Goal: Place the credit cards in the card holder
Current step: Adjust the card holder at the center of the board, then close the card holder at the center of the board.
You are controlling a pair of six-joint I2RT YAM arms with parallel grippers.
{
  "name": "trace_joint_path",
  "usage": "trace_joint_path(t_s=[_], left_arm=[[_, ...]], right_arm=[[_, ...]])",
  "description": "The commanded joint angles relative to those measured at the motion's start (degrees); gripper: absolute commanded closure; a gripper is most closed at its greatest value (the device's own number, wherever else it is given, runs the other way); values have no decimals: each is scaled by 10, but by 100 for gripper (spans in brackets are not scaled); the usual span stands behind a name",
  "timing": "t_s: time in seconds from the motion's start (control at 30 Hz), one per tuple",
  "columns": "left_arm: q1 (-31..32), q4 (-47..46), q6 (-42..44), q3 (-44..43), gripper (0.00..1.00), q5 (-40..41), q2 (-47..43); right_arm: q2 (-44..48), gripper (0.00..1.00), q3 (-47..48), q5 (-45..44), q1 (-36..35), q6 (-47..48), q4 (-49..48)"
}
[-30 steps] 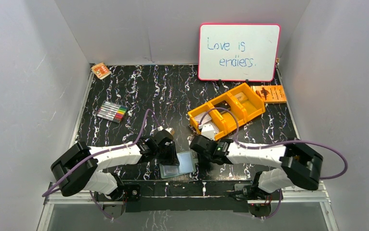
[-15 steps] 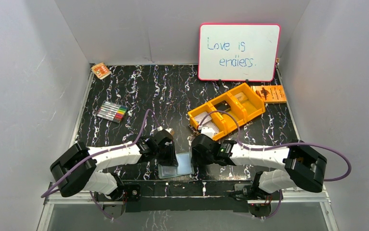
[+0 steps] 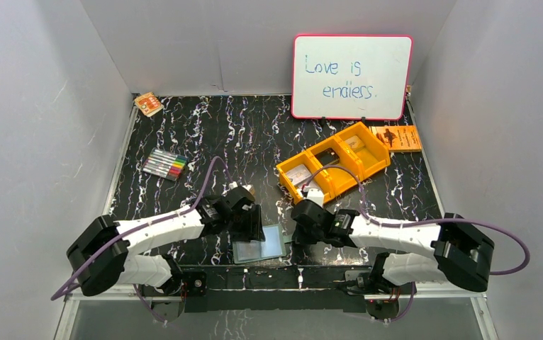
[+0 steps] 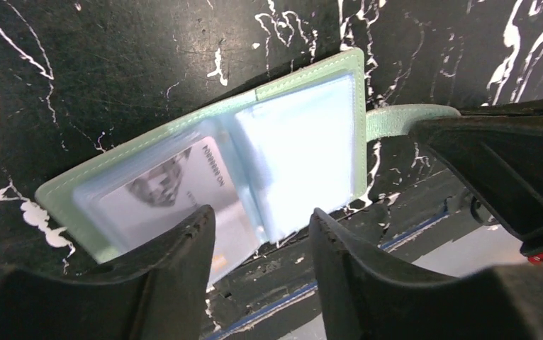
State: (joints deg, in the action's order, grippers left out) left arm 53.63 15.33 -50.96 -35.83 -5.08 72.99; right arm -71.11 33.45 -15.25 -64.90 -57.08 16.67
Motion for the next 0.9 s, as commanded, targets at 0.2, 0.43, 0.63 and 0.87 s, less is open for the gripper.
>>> trace_joint_path(t_s=[0.2, 0.43, 0.63, 0.87], left_arm=[[-2, 102, 5, -54, 42, 33, -74], [-2, 108, -23, 19, 46, 87, -75], [-2, 75, -16, 18, 49, 85, -36], [-2, 52, -11, 10, 60, 77, 10]], right_arm=[[82, 100, -30, -32, 4, -21, 14], [187, 100, -93, -59, 3, -36, -26], [209, 100, -110, -42, 3, -18, -55], [216, 100, -98, -34, 3, 10, -63]])
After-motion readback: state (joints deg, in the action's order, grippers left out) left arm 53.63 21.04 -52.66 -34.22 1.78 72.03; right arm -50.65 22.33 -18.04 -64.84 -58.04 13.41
